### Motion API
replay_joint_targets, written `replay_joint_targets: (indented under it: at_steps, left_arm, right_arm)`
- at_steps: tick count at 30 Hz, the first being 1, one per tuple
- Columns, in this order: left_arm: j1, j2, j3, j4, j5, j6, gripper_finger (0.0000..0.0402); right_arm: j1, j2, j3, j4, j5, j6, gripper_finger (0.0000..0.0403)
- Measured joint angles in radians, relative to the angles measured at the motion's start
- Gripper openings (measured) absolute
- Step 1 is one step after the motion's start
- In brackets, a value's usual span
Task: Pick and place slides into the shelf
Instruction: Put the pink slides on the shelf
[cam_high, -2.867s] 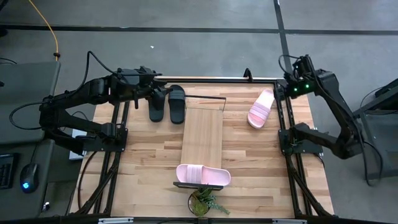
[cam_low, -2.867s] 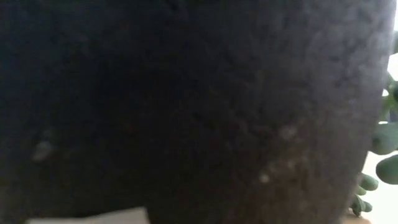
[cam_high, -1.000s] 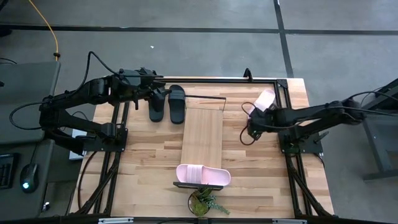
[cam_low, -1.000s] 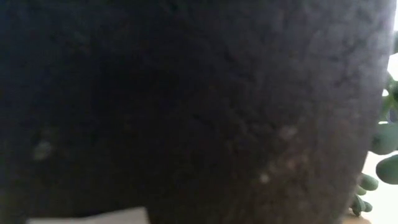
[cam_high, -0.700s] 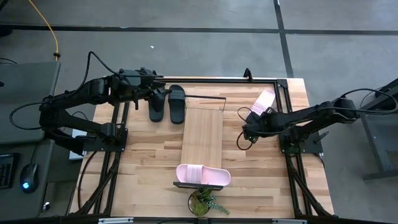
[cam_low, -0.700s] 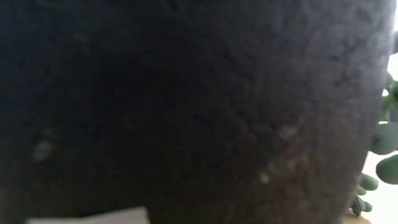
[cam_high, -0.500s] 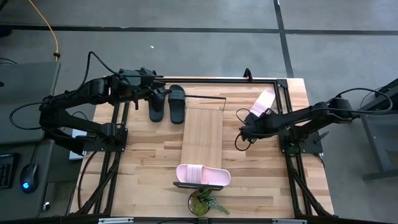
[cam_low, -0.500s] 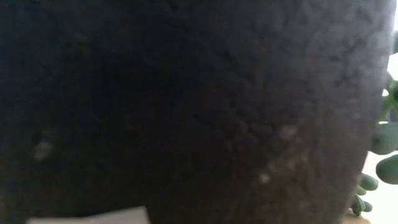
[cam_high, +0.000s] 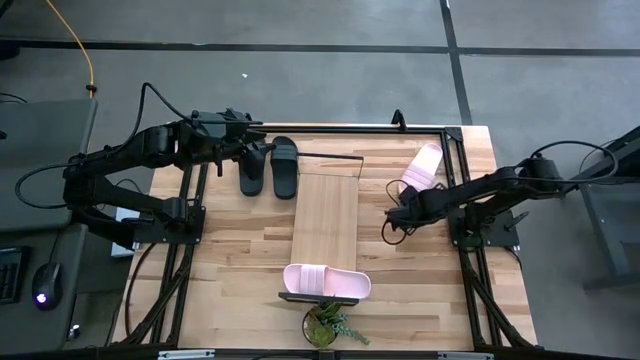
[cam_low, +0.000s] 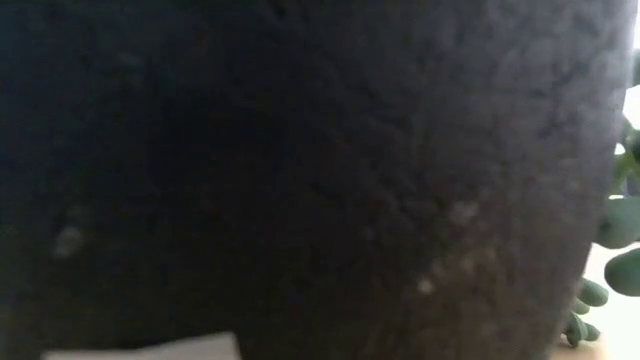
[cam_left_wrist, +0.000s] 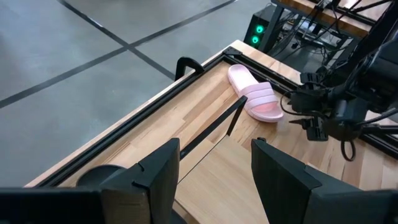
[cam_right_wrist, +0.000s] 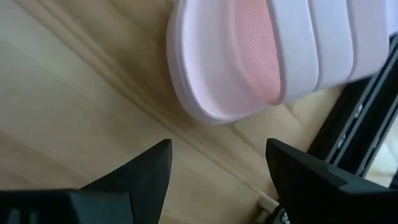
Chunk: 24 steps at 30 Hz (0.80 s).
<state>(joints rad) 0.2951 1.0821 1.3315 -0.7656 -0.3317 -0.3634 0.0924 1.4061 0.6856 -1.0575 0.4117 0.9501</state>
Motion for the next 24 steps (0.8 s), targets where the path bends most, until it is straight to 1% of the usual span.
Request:
replay_joint_targets:
  at_steps: [3, 8, 12, 24]
  left_arm:
    - [0.000, 0.000, 0.000, 0.001, 0.000, 0.000, 0.0184]
    - [0.000, 0.000, 0.000, 0.002, 0.000, -0.001, 0.0184]
    - [0.000, 0.000, 0.000, 0.002, 0.000, -0.008, 0.0184]
    - [0.000, 0.000, 0.000, 0.002, 0.000, -0.008, 0.0184]
  right_arm:
    - [0.000, -0.018, 0.010, 0.032, 0.017, -0.055, 0.0250]
    - [-0.004, -0.033, 0.027, 0.030, 0.064, -0.063, 0.0250]
    - [-0.022, -0.033, 0.027, 0.028, 0.063, -0.095, 0.0250]
    - [-0.149, -0.033, 0.027, 0.037, 0.090, -0.162, 0.0250]
